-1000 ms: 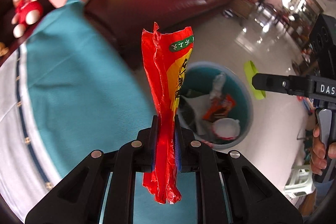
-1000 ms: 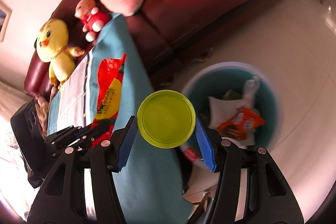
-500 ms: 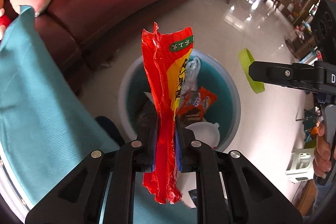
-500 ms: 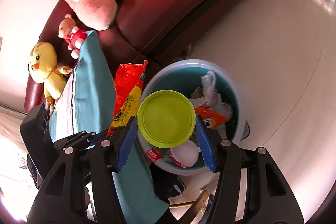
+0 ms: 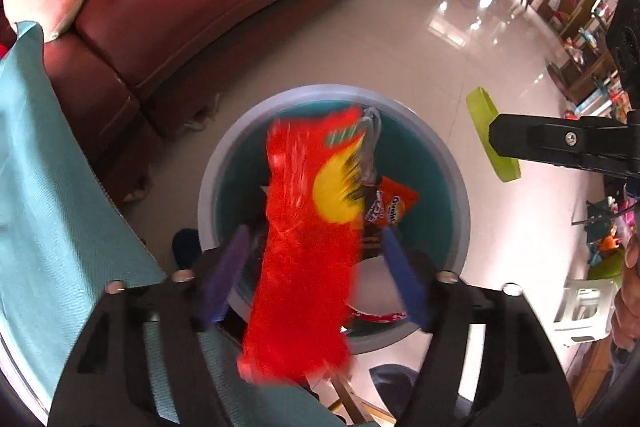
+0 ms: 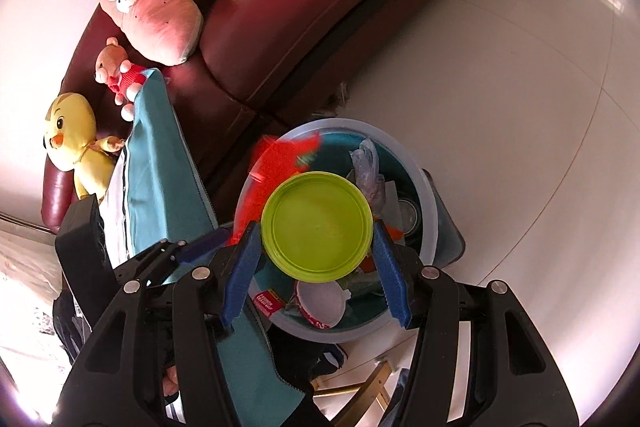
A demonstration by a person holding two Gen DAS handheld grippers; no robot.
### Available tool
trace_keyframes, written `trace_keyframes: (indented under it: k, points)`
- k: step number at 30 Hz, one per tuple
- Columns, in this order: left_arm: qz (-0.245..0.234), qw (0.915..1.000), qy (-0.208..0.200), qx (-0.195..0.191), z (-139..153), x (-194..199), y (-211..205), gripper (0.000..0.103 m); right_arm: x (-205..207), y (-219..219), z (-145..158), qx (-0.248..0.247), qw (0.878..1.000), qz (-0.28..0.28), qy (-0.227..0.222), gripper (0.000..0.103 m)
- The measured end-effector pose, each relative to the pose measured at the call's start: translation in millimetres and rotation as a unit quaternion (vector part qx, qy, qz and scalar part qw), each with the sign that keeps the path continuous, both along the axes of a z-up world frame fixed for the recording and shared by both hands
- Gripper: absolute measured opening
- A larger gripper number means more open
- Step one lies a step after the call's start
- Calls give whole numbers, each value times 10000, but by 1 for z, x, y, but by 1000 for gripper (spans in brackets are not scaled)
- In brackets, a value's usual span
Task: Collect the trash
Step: 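Carry the wrapper and lid over the teal bin and open both tools to drop them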
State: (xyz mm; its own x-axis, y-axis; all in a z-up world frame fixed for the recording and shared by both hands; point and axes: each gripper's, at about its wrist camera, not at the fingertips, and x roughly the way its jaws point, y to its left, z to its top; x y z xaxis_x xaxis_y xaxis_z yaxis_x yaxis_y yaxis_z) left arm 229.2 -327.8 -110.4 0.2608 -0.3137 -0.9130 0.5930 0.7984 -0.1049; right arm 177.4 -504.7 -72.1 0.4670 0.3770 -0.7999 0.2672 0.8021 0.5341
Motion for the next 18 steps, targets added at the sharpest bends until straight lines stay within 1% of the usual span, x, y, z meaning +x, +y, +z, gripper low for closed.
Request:
trace_keyframes:
  k: [8,14,18]
  points:
    - [215,9995,141,-202,7,-6,26,86,8,12,0,-24,9999,135,17,54]
    - [404,9982,263,-356,13,-14,48,92,15,26,1,-54,9996,272,32,54]
    - [476,9977,318,-372,13,-18,58,94,20,42,-7,-48,9989,433,154,54]
